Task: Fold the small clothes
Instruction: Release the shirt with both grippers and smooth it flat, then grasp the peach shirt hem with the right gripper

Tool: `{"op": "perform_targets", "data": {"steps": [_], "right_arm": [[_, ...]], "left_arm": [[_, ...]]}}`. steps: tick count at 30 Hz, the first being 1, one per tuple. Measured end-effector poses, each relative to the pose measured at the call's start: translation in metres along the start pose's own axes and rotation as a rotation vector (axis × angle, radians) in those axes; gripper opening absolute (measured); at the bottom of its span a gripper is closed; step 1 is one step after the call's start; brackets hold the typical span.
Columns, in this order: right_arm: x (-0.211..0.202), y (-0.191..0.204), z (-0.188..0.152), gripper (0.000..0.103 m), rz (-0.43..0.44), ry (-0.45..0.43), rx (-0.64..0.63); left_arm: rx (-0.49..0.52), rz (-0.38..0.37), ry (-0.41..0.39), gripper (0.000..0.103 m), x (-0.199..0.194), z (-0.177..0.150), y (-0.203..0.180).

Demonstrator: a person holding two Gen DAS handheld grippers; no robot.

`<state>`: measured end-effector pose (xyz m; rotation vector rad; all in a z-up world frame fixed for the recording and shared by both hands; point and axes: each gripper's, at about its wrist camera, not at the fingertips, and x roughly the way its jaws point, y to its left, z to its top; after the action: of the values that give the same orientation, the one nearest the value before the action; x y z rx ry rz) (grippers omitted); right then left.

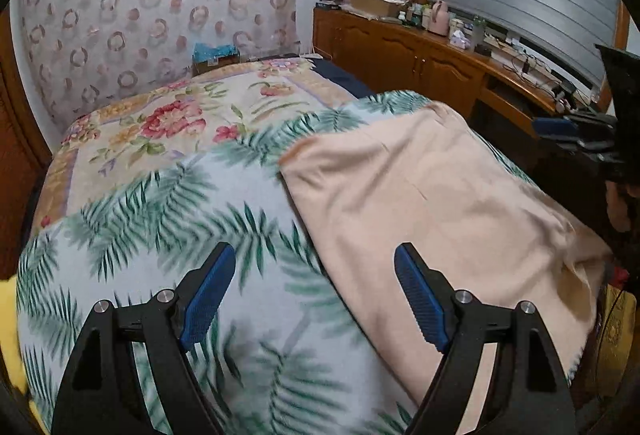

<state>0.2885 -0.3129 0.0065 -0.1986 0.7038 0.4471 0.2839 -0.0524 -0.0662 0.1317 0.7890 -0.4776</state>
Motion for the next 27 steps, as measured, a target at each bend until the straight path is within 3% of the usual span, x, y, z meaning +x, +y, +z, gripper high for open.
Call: {"op": "perform_targets", "data": {"steps": [6, 12, 14, 17, 27], "right_arm": [[-0.034, 0.032, -0.054, 0.044, 0.067, 0.049, -0.008], [-0.051, 0.048, -0.087, 0.044, 0.063, 0.1, -0.038], [-0.055, 0.047, -0.095, 0.034, 0.047, 0.11, -0.039], [-0.061, 0.047, -0.099, 0.009, 0.037, 0.126, -0.013], [-0.115, 0.064, -0.124, 0.004, 0.005, 0.049, 0.02]], "left_arm": [[-0.001, -0.018, 0.04, 0.083, -0.014, -0.042, -0.02], [-0.005, -0.039, 0.054, 0.083, -0.032, -0.077, -0.044], [-0.004, -0.041, 0.051, 0.083, -0.038, -0.085, -0.051], [-0.011, -0.044, 0.05, 0.083, -0.045, -0.096, -0.059], [-0.005, -0.044, 0.04, 0.083, -0.064, -0.114, -0.074]]}}
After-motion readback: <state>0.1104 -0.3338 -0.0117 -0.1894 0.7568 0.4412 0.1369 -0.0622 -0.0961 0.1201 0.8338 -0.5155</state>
